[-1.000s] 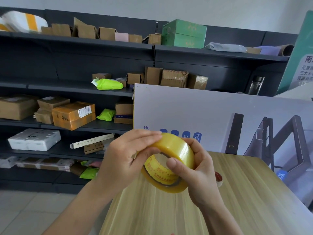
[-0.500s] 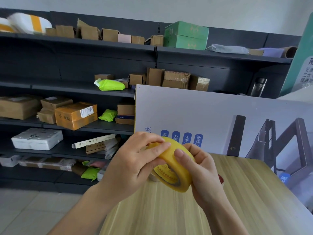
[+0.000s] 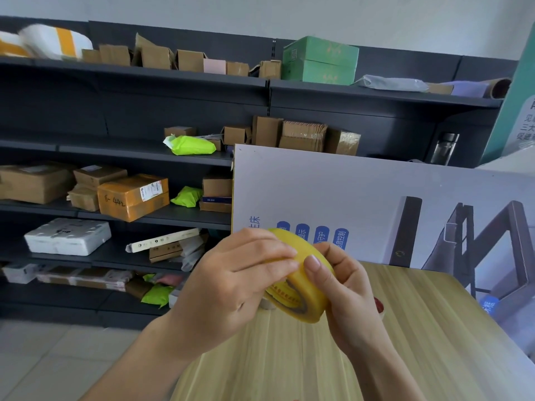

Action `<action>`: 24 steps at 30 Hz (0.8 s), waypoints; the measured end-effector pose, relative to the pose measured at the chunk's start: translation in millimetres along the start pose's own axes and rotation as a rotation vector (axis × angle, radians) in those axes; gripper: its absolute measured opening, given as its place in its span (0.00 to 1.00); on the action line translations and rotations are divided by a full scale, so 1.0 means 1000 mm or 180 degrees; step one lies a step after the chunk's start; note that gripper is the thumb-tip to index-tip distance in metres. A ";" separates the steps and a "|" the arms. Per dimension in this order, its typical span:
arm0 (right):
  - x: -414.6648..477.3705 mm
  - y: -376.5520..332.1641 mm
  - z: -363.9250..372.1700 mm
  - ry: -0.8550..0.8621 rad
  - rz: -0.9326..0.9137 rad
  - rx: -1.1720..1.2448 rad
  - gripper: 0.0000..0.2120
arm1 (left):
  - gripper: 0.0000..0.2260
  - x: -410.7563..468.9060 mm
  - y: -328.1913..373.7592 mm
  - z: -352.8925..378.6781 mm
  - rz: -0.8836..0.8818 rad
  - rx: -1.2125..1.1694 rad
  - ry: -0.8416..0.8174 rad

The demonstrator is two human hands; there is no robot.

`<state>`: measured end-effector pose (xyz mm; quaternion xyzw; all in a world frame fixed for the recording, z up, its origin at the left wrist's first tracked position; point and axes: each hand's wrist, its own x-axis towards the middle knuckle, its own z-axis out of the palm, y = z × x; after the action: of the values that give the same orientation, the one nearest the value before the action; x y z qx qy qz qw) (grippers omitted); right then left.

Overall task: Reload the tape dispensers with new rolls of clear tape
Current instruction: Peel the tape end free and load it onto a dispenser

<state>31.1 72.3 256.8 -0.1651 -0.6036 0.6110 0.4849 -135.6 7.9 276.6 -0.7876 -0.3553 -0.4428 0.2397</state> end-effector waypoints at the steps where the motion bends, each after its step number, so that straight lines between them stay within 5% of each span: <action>1: 0.000 0.000 0.000 -0.0019 0.0008 0.0020 0.23 | 0.08 0.000 0.001 0.000 0.0040 0.0013 0.0058; 6: 0.001 0.000 0.001 -0.0128 0.0096 0.0373 0.26 | 0.04 0.001 0.004 0.004 -0.0294 0.0022 0.0471; 13: 0.000 -0.005 0.005 -0.0228 0.0214 0.0451 0.18 | 0.23 0.011 0.014 -0.003 -0.0887 0.0509 -0.0094; 17: -0.003 -0.001 0.005 0.0109 0.0291 0.0373 0.11 | 0.19 0.012 0.018 -0.001 -0.0950 0.0750 -0.0261; 24: -0.005 0.000 0.009 0.0238 -0.0135 -0.0013 0.13 | 0.10 0.007 0.019 0.008 -0.0776 0.1032 0.0079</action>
<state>26.6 63.3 256.9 -0.1759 -0.5896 0.5928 0.5196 -114.0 3.5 277.3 -0.6843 -0.5118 -0.4151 0.3123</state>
